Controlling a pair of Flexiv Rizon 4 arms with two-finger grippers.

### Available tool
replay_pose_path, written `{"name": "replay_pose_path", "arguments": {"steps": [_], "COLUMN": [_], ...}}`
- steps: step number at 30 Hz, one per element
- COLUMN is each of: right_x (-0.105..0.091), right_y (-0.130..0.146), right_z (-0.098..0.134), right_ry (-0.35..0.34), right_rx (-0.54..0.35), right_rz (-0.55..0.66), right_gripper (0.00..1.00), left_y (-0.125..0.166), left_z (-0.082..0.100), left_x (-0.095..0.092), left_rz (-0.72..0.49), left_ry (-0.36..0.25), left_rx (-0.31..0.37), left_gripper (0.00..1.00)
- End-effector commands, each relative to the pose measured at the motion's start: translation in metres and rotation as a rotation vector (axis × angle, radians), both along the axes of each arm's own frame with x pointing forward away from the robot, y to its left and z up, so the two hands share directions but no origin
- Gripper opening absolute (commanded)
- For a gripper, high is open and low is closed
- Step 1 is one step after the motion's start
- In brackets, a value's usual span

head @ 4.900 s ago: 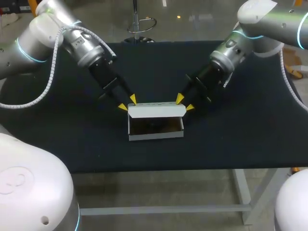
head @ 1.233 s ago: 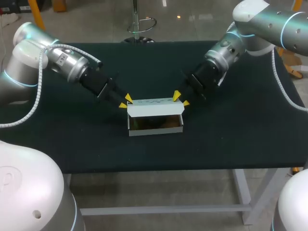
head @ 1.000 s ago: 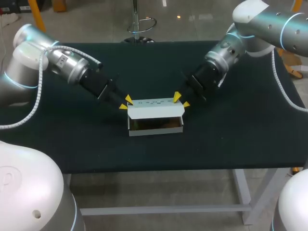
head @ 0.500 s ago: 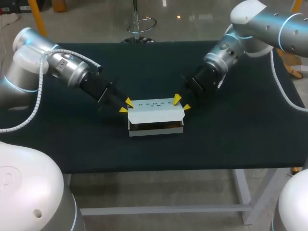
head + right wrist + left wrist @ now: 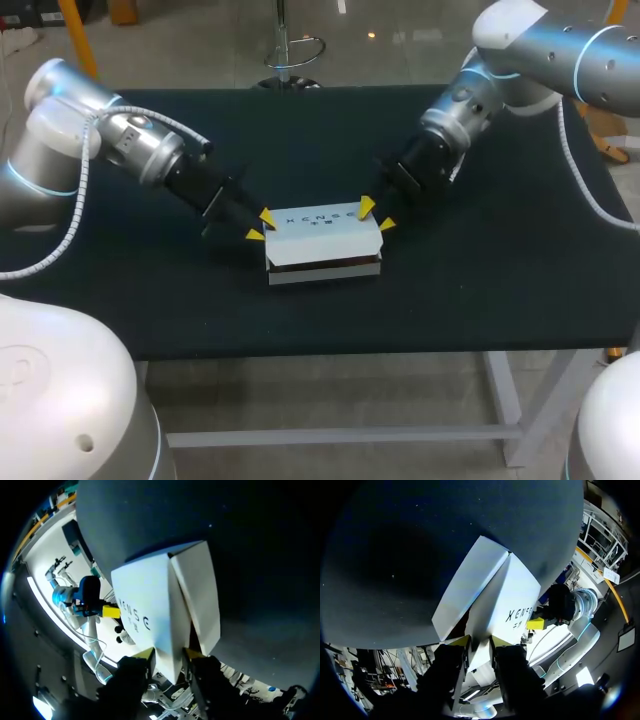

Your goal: Assemble the packaging by folding the flat box into shape, placing the metal phone stand inside, and closing the box properly

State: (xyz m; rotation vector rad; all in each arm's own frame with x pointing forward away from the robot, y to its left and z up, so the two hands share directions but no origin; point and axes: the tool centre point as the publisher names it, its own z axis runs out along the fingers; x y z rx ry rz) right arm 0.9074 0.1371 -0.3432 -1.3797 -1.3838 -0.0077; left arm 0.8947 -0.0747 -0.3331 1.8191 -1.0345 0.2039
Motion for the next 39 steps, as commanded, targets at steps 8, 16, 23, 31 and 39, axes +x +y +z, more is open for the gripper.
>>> {"name": "replay_pose_path", "arguments": {"steps": [8,16,23,31,39], "right_x": [0.003,0.003,0.004,0.004,0.004], "right_y": [0.001,0.0,0.001,0.002,0.002], "right_z": [0.0,-0.001,-0.002,-0.002,-0.001], "right_ry": [-0.01,-0.013,-0.015,-0.016,-0.019], "right_rx": [0.002,0.002,0.001,-0.003,-0.005], "right_rz": [0.007,0.008,0.01,0.013,0.012], "right_gripper": [0.4,0.39,0.39,0.4,0.4], "left_y": [0.008,0.01,0.012,0.03,0.034], "left_z": [0.005,0.009,0.009,0.026,0.051], "left_x": [-0.003,-0.003,-0.003,-0.008,-0.013], "left_rz": [0.008,0.013,0.013,0.021,-0.144], "left_ry": [-0.029,-0.05,-0.06,-0.164,-0.358], "left_rx": [0.034,0.057,0.072,0.062,0.138], "left_gripper": [0.4,0.42,0.42,0.71,1.0]}}
